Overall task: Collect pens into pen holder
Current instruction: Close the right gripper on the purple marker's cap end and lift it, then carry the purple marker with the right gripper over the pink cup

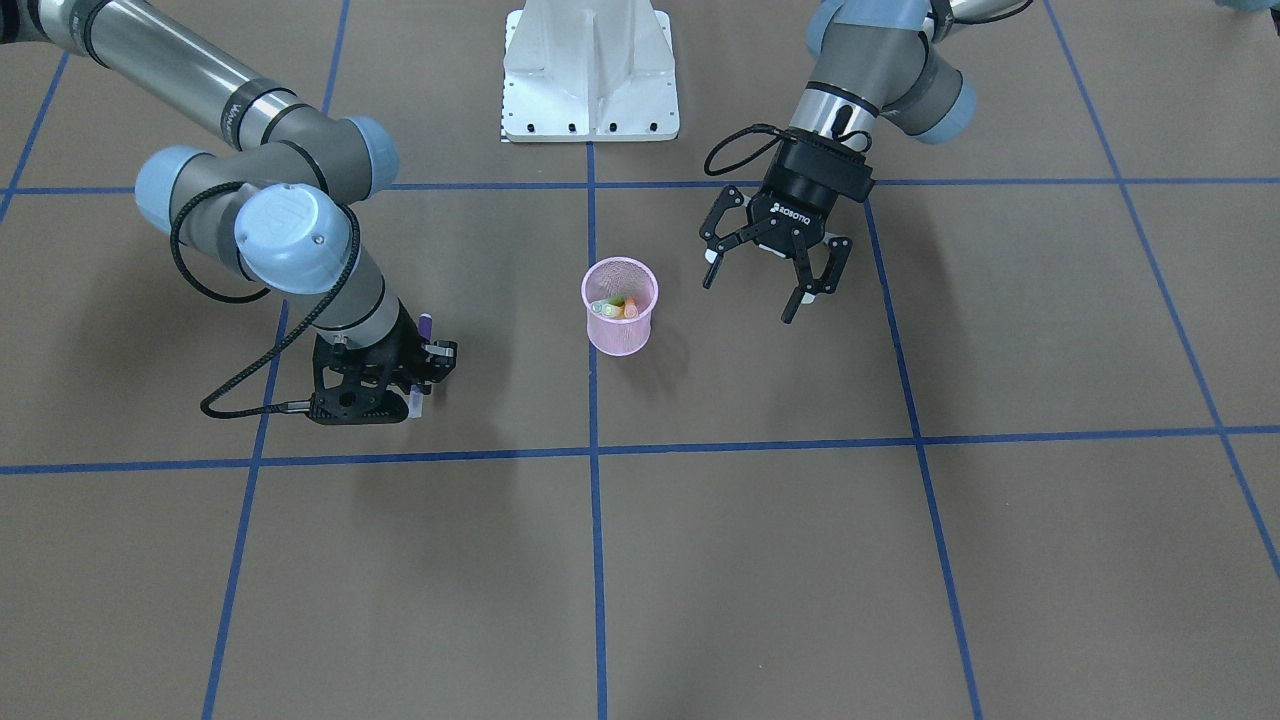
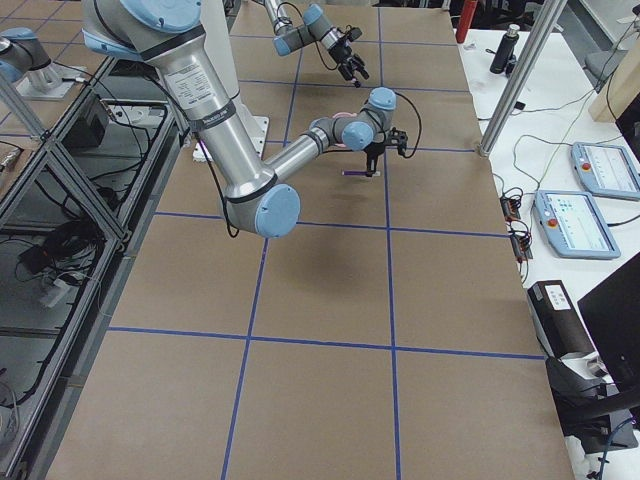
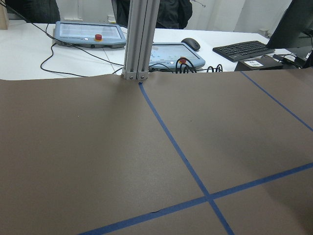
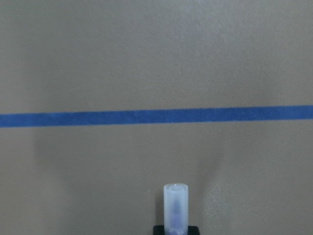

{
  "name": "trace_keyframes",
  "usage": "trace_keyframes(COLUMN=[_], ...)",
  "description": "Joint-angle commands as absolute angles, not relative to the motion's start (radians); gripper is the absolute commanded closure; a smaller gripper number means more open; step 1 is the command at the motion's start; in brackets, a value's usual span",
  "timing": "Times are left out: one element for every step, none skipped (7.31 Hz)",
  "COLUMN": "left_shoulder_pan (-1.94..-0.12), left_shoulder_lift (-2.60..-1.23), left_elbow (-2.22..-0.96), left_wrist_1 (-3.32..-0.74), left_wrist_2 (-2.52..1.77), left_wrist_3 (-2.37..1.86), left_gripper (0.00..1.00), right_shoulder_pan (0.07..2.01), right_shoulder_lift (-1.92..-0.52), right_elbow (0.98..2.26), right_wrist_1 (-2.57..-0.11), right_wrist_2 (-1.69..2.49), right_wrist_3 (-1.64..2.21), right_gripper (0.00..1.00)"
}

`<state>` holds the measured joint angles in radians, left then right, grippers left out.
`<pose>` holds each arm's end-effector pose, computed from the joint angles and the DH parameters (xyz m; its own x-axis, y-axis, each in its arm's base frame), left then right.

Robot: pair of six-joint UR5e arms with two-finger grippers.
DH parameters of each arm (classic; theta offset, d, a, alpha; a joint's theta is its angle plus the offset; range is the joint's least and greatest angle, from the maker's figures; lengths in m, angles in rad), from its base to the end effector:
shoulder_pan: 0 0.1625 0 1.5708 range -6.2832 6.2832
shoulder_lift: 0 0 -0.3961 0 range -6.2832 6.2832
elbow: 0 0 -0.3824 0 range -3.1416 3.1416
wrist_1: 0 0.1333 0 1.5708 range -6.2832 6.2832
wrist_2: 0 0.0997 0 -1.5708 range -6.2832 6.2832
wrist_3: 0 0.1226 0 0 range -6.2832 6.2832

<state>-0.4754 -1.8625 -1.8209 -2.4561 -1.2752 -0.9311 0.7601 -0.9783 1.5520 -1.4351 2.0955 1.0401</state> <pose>0.4311 -0.4120 0.2628 0.5165 0.3764 -0.7691 0.4809 0.6156 0.6243 -0.4485 -0.5255 0.2991 0.6564 0.0196 0.7542 -0.0320 0.9995 0.0019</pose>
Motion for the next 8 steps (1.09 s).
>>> trace_keyframes(left_shoulder_pan=[-0.567,-0.610,-0.633,-0.649,-0.658,-0.655,-0.657,-0.660], left_shoulder_lift=[-1.810,-1.793,-1.790,-1.790,-1.792,-1.799,-1.792,-1.792], left_elbow=[-1.819,-1.816,-1.812,-1.796,-1.777,-1.767,-1.763,-1.735], left_wrist_1=[-2.453,-2.433,-2.427,-2.427,-2.427,-2.425,-2.424,-2.425], left_wrist_2=[-1.410,-1.470,-1.483,-1.483,-1.483,-1.482,-1.482,-1.482], left_wrist_3=[-0.930,-0.925,-0.879,-0.877,-0.877,-0.885,-0.882,-0.879], left_gripper=[0.01,0.01,0.01,0.01,0.01,0.01,0.01,0.01], right_shoulder_pan=[0.805,0.807,0.804,0.770,0.709,0.625,0.582,0.546], right_shoulder_lift=[-0.977,-0.982,-0.980,-0.994,-0.994,-0.980,-0.977,-0.977], right_elbow=[1.729,1.753,1.767,1.775,1.761,1.732,1.695,1.687], right_wrist_1=[-1.367,-1.229,-1.101,-1.007,-0.900,-0.794,-0.717,-0.683], right_wrist_2=[2.030,2.010,1.918,1.832,1.734,1.557,1.501,1.493], right_wrist_3=[1.042,1.055,1.058,1.055,1.045,1.043,1.039,1.011], right_gripper=[1.00,1.00,1.00,1.00,1.00,1.00,1.00,1.00])
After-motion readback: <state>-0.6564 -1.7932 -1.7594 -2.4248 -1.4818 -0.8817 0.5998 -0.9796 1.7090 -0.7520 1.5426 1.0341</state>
